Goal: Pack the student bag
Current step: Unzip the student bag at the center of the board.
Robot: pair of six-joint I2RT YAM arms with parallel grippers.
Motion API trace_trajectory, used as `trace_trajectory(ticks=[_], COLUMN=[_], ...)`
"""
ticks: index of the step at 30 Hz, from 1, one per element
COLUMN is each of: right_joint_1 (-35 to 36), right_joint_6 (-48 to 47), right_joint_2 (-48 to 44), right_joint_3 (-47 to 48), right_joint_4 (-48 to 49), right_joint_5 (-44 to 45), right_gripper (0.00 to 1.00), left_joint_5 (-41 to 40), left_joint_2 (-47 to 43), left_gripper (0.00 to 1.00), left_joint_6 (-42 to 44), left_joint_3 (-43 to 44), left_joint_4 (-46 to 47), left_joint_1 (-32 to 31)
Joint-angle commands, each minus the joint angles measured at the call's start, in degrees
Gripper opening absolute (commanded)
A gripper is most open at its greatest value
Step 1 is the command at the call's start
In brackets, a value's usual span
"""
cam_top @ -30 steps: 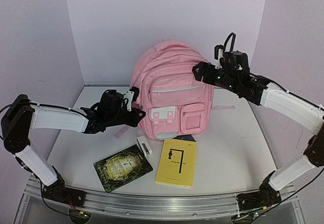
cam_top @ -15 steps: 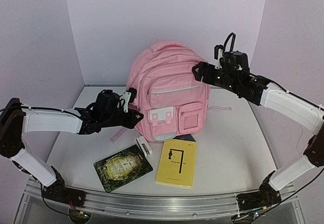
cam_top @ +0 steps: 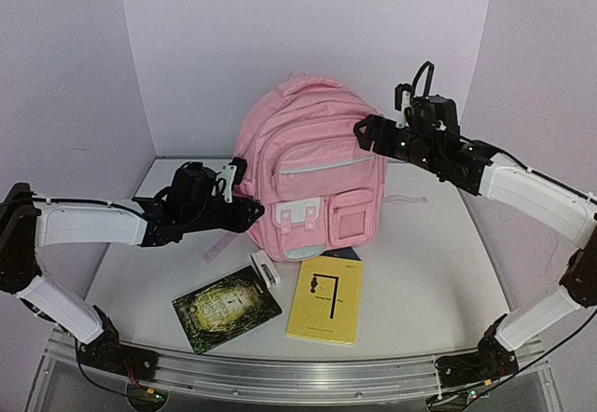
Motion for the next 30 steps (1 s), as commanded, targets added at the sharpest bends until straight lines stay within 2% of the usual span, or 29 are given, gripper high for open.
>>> trace_trajectory(ticks=[1,7,12,19,25,30], right_joint_1=[0.0,0.0,0.0,0.0,0.0,0.0], right_joint_6=[-0.6,-0.7,-0.7,-0.7,-0.7,-0.7], right_joint_2=[-1.3,-1.1,-1.0,-0.8,-0.6,-0.7], right_joint_3=[-0.9,-0.8,-0.9,-0.6,-0.5,-0.5], right_joint_4=[-1.2,-1.2,-1.2,-1.2,-1.1,-1.2], right_joint_5=[0.7,0.8,0.8,0.8,0.7,0.8], right_gripper=[0.88,0.88,0.88,0.88,0.88,0.88], left_joint_5=[0.3,0.2,0.4,0.0,-0.4,-0.3], left_joint_2=[-2.5,-2.2,-1.5,-2.2,-1.9,-2.5], left_gripper=[0.23,0.15,0.23,0.2,0.23,0.15], left_joint_6=[-0.4,-0.7,-1.3,-1.5,-1.6,-1.8], left_joint_3=[-0.3,-0.4,-0.5,-1.2,-1.2,-1.6], left_joint_4=[1.6,1.4,0.4,0.4,-1.2,-1.1], left_joint_1=[0.3,0.3,0.3,0.3,0.3,0.3])
